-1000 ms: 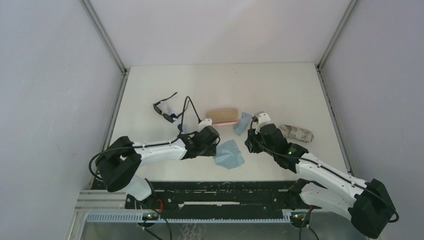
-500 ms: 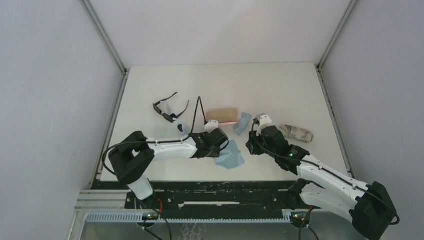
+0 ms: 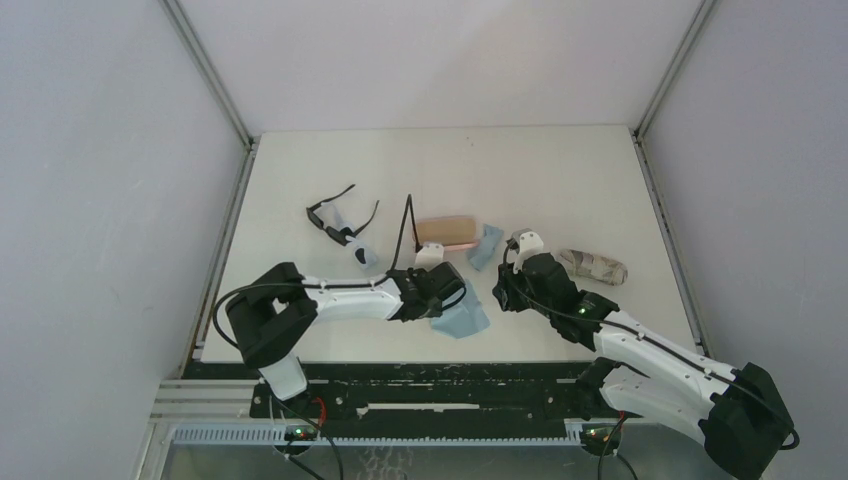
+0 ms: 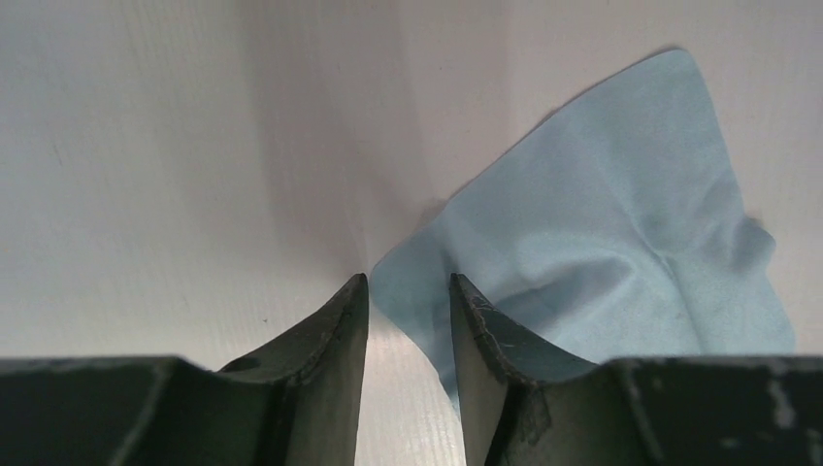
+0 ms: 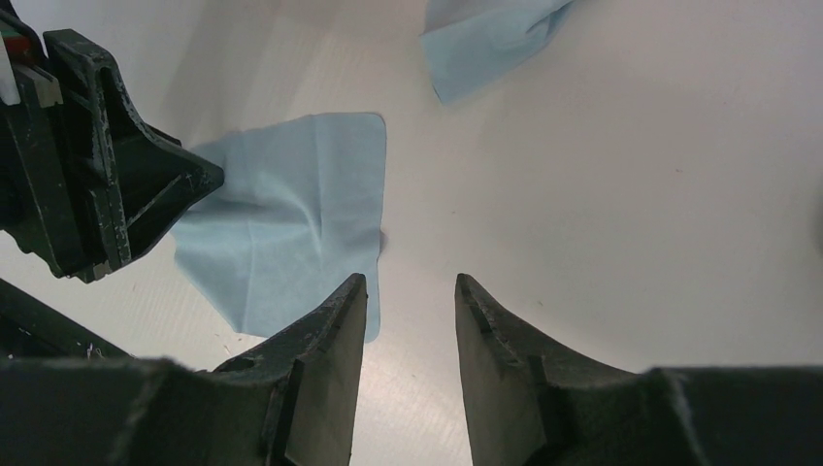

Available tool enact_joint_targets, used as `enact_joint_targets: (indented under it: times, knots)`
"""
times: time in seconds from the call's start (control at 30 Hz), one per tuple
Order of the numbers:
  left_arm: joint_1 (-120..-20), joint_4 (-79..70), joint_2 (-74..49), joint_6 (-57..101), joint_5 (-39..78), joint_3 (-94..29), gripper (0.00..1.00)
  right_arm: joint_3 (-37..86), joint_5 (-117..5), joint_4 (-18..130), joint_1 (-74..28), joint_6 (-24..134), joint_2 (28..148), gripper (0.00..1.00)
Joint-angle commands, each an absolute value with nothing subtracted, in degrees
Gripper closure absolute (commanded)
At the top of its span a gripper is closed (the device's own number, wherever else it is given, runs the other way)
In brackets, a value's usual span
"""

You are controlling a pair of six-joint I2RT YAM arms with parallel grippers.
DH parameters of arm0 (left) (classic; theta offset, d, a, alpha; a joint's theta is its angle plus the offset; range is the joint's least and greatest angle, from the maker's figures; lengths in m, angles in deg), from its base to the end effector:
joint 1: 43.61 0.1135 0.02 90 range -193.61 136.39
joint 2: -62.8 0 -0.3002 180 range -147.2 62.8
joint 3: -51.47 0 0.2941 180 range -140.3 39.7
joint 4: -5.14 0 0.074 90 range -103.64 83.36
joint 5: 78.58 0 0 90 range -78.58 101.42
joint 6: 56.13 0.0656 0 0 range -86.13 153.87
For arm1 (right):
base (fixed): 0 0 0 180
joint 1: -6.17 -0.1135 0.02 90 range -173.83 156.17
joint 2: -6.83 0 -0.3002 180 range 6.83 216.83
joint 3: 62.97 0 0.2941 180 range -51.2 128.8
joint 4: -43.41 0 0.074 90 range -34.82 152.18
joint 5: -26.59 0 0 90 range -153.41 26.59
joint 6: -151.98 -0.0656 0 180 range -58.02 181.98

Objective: Organize the sunglasses
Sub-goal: Fold the glasses cleaning cloth at the center of the board.

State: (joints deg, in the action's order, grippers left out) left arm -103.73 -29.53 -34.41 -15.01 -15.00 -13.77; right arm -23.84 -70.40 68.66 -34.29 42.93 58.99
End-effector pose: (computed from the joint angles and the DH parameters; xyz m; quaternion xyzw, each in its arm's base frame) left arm 0.2046 -0.2974 0.1337 0.0473 0.9533 -0.0305 0.2966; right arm 0.1814 0.1442 0.1981 -0.1407 0.8875 0.1684 0.4052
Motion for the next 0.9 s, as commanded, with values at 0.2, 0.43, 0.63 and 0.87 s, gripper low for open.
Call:
enact_joint_targets:
  times: [0.2,0.43,0.63,0.87]
  knots:
    - [-105.1,-27.5,-37.0,-18.0,-9.8,-9.1,0.76,-23.8,-70.2,67.0,-33.7,42.5,57.6,0.61]
    - [-104.5,-27.8,-36.2,-11.9,-11.4,-11.0,0.91,-23.8,-69.2,65.0,-33.6,42.4,57.9,0.58]
    - [-102.1,-27.8,-34.5,-0.1,-13.0,-13.5,1.0,-23.6,-69.1,57.8,-31.6,41.5,60.3,0.51]
    - [-98.2,-27.7,-34.5,12.2,-12.4,-16.0,1.0,-21.7,-65.7,54.0,-30.8,47.0,66.6,0.49]
